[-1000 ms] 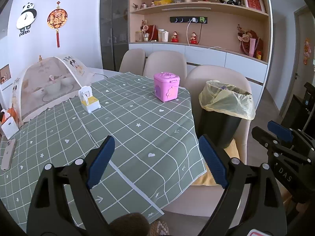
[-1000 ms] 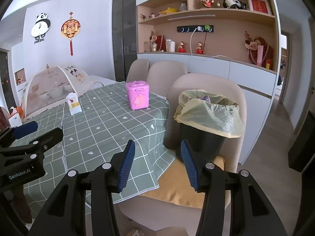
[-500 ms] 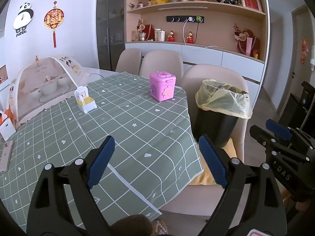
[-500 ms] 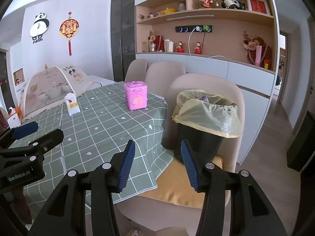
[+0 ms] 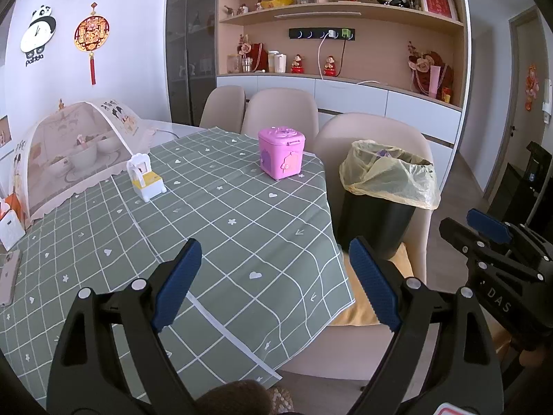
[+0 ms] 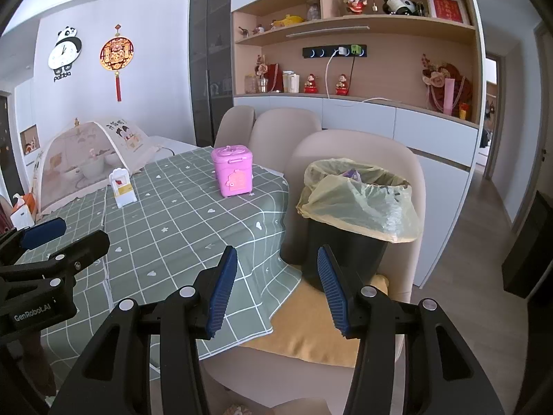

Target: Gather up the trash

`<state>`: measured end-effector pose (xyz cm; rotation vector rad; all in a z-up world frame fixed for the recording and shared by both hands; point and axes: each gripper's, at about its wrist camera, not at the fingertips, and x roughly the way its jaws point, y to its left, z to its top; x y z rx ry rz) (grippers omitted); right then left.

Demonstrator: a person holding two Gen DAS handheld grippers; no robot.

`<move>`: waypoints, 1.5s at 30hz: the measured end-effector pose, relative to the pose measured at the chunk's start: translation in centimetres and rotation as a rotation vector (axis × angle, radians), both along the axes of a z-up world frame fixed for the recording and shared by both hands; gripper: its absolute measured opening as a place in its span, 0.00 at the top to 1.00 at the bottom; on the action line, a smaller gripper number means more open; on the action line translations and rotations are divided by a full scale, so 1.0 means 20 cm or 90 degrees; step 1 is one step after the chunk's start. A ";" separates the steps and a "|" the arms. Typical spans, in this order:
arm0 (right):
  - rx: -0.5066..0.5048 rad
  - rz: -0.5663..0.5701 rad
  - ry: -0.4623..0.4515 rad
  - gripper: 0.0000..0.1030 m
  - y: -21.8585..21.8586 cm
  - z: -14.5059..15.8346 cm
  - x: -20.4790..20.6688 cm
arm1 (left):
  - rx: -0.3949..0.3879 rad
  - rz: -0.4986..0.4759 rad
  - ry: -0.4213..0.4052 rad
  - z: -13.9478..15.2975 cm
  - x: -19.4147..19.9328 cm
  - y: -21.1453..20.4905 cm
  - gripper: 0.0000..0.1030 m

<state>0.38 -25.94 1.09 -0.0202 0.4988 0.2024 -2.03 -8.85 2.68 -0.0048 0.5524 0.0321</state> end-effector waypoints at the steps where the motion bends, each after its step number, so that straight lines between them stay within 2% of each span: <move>1: 0.000 -0.001 0.001 0.55 0.00 0.00 0.00 | 0.000 -0.001 0.001 0.00 0.00 0.00 0.19; 36: 0.001 -0.016 0.004 0.55 0.00 -0.01 0.02 | -0.004 -0.024 0.001 -0.02 0.05 -0.01 0.19; 39: -0.005 -0.018 0.012 0.55 0.03 -0.03 0.03 | -0.019 -0.019 0.019 -0.04 0.07 0.02 0.19; 42: -0.020 0.003 0.020 0.55 0.09 -0.04 0.10 | -0.043 0.020 0.049 -0.07 0.12 0.15 0.19; 44: -0.027 0.033 0.024 0.55 0.17 -0.04 0.18 | -0.084 0.103 0.073 -0.10 0.17 0.37 0.19; 45: -0.027 0.081 0.037 0.53 0.26 -0.04 0.27 | -0.097 0.143 0.082 -0.11 0.19 0.47 0.19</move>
